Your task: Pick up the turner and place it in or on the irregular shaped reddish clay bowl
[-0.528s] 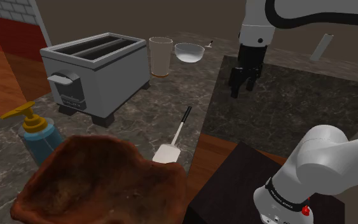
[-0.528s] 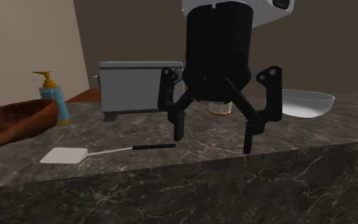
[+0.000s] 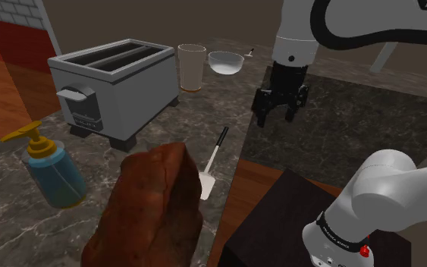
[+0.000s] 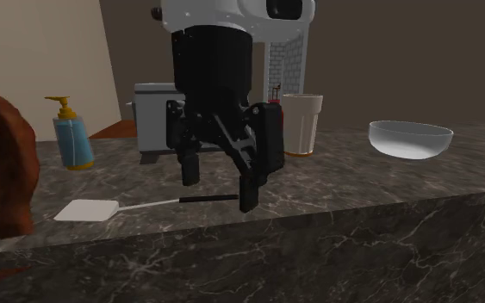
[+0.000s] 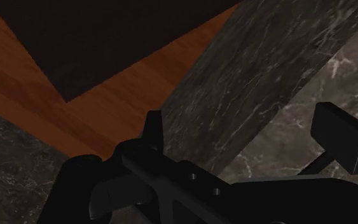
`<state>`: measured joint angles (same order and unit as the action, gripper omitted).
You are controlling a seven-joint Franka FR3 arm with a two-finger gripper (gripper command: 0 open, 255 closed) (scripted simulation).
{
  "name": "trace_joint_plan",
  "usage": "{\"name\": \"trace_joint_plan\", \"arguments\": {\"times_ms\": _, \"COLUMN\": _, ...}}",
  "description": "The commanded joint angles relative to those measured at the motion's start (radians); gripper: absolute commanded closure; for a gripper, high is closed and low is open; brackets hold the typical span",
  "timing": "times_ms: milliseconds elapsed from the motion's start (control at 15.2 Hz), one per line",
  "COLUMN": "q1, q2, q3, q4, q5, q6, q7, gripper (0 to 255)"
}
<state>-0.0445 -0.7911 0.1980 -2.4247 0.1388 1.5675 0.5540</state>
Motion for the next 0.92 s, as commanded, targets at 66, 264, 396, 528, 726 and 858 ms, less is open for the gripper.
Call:
{"name": "trace_joint_plan", "arguments": {"times_ms": 66, "q1": -0.024, "q2": 0.015, "q3": 0.109, "q4": -0.002, "q5": 0.069, "q6": 0.055, "q7": 0.213, "gripper": 0}}
{"name": "trace_joint_plan", "arguments": {"times_ms": 264, "q1": -0.06, "q2": 0.061, "q3": 0.217, "q4": 0.027, "q5": 0.118, "q6": 0.111, "q7": 0.412, "gripper": 0}}
{"name": "trace_joint_plan", "arguments": {"times_ms": 396, "q1": -0.092, "q2": 0.104, "q3": 0.29, "q4": 0.058, "q5": 0.138, "q6": 0.15, "q7": 0.546, "gripper": 0}}
{"name": "trace_joint_plan", "arguments": {"times_ms": 528, "q1": -0.131, "q2": 0.156, "q3": 0.364, "q4": 0.097, "q5": 0.146, "q6": 0.188, "q7": 0.681, "gripper": 0}}
{"name": "trace_joint_plan", "arguments": {"times_ms": 726, "q1": -0.206, "q2": 0.248, "q3": 0.48, "q4": 0.171, "q5": 0.134, "q6": 0.242, "q7": 0.887, "gripper": 0}}
{"name": "trace_joint_plan", "arguments": {"times_ms": 858, "q1": -0.21, "q2": 0.254, "q3": 0.49, "q4": 0.163, "q5": 0.135, "q6": 0.258, "q7": 0.897, "gripper": 0}}
